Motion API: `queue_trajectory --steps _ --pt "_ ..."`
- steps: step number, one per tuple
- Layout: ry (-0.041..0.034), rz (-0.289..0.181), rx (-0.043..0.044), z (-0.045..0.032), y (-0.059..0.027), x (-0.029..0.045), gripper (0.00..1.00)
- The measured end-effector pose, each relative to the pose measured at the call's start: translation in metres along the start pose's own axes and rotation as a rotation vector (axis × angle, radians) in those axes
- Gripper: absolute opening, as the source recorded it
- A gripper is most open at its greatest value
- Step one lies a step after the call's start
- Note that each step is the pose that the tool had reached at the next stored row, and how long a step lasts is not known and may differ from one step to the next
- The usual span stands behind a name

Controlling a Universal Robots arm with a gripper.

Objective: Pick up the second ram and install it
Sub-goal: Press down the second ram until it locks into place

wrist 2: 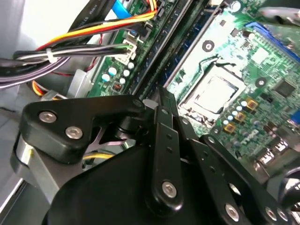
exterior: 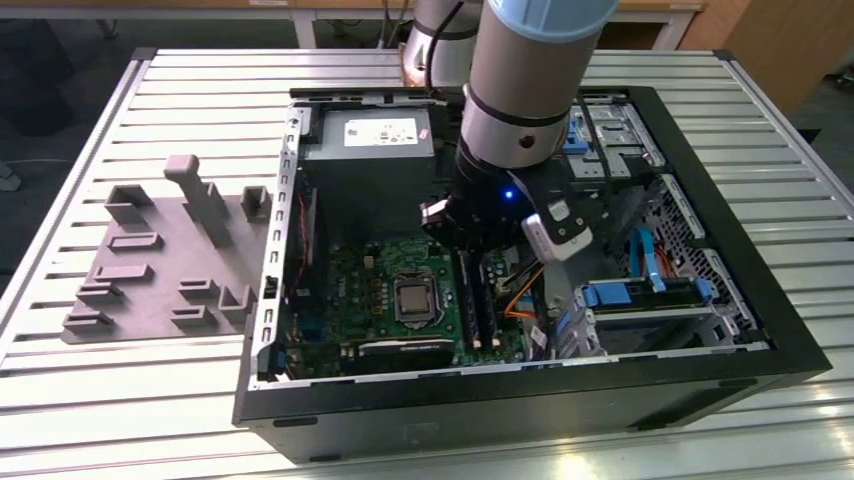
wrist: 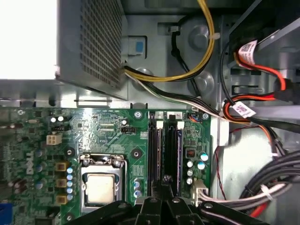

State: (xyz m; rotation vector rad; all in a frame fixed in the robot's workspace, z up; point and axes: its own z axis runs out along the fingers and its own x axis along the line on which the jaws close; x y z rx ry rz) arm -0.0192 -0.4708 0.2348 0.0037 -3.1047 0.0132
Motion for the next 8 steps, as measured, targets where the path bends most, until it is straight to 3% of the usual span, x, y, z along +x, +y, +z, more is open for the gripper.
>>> queue_trajectory --steps 8 --pt "0.0000 0.000 -0.0002 -0.0025 0.0000 0.0001 0.11"
